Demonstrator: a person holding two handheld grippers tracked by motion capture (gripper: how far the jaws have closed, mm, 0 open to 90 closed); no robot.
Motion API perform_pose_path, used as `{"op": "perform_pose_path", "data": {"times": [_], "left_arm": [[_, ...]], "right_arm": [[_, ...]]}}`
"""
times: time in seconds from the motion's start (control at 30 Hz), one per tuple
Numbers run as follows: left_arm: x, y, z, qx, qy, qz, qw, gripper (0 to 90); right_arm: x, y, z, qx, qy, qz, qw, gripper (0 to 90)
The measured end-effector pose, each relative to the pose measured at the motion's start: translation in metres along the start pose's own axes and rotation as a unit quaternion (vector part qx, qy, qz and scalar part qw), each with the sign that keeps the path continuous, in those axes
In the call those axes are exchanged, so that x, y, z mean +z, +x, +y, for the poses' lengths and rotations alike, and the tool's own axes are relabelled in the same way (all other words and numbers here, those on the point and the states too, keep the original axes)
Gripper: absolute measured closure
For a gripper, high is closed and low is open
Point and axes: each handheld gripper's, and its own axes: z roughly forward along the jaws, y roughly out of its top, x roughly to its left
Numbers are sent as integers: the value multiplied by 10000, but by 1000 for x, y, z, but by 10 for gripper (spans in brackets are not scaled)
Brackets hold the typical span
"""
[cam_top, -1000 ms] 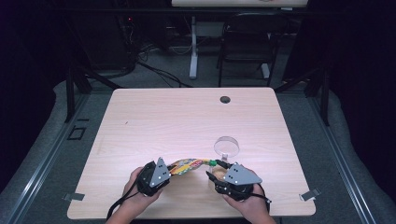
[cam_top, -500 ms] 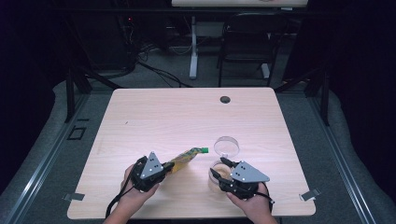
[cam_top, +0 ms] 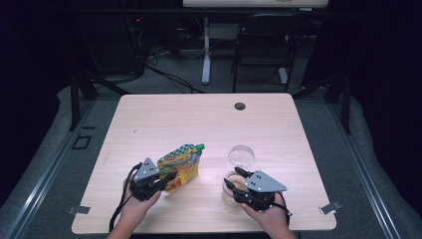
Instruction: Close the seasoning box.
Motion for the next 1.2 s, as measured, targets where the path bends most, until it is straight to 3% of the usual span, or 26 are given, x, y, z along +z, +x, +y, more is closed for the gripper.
{"op": "perform_pose_path", "data": {"times": [0.23,0.57,0.77,1.2], "left_arm": [[-7,5,-3,-230,-229,-137,9994,729],[-10,6,-5,-201,-297,-85,9993,554],[-10,6,-6,-217,-393,-177,9988,458],[-14,4,-4,-285,-449,-271,9982,391]], "right_arm": [[1,-1,0,63,-24,52,10000,492],[2,-3,0,76,-6,43,10000,492],[1,-5,0,97,2,42,9999,490],[-1,-8,1,223,-5,21,9997,487]]}}
